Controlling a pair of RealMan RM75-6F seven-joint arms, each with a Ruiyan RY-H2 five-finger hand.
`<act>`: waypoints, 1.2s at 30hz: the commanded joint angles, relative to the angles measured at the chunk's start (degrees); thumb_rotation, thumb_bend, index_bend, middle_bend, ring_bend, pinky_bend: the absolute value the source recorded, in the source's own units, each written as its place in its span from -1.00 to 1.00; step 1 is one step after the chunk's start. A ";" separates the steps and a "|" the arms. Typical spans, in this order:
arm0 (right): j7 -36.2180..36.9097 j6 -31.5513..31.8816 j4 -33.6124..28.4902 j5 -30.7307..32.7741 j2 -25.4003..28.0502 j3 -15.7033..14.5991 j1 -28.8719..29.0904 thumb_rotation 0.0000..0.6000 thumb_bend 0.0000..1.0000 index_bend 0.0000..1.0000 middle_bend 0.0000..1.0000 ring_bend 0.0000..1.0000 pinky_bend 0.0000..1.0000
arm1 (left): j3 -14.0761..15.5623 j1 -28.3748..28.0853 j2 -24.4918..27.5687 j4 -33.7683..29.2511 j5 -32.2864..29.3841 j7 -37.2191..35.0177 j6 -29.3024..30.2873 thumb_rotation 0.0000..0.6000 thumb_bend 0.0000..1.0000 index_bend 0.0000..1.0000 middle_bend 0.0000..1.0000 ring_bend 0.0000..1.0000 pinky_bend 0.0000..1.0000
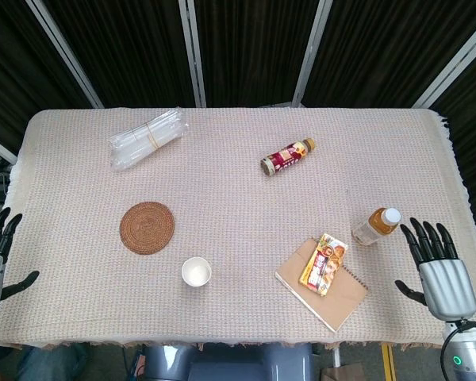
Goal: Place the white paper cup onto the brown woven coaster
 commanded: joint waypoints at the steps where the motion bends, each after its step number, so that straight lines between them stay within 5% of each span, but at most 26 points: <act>1: 0.54 -0.56 1.09 0.76 -0.54 1.14 -0.83 1.00 -1.00 -1.00 -1.00 -1.00 -1.00 | -0.05 0.09 -0.03 -0.01 -0.09 0.29 0.06 1.00 -0.94 -1.00 -1.00 -1.00 -1.00; 8: 1.37 -1.47 0.99 -0.23 -0.17 2.02 -1.41 1.00 -1.00 -1.00 -1.00 -1.00 -1.00 | 0.31 -0.51 -0.32 -0.37 0.02 0.87 -1.80 1.00 -0.95 -1.00 -1.00 -1.00 -1.00; 16: 1.76 -3.35 0.37 -0.68 -0.15 3.42 -1.41 1.00 -1.00 -1.00 -1.00 -1.00 -1.00 | 3.03 -9.96 -0.32 -4.18 11.11 2.99 -15.39 1.00 -0.99 -0.83 -0.98 -1.00 -0.82; 24: 1.00 -5.16 0.29 1.26 -0.11 5.45 -1.58 1.00 -1.00 -1.00 -1.00 -1.00 -1.00 | 0.79 -21.62 -8.84 -0.83 15.99 6.67 -29.18 1.00 -1.00 -0.62 -0.89 -0.99 -0.75; 36: -0.03 -6.98 1.50 4.54 -0.27 8.32 -2.23 1.00 -1.00 -1.00 -1.00 -1.00 -1.00 | -2.59 -30.75 -19.67 6.94 11.66 15.15 -40.53 1.00 -1.00 -0.58 -0.89 -0.90 -0.63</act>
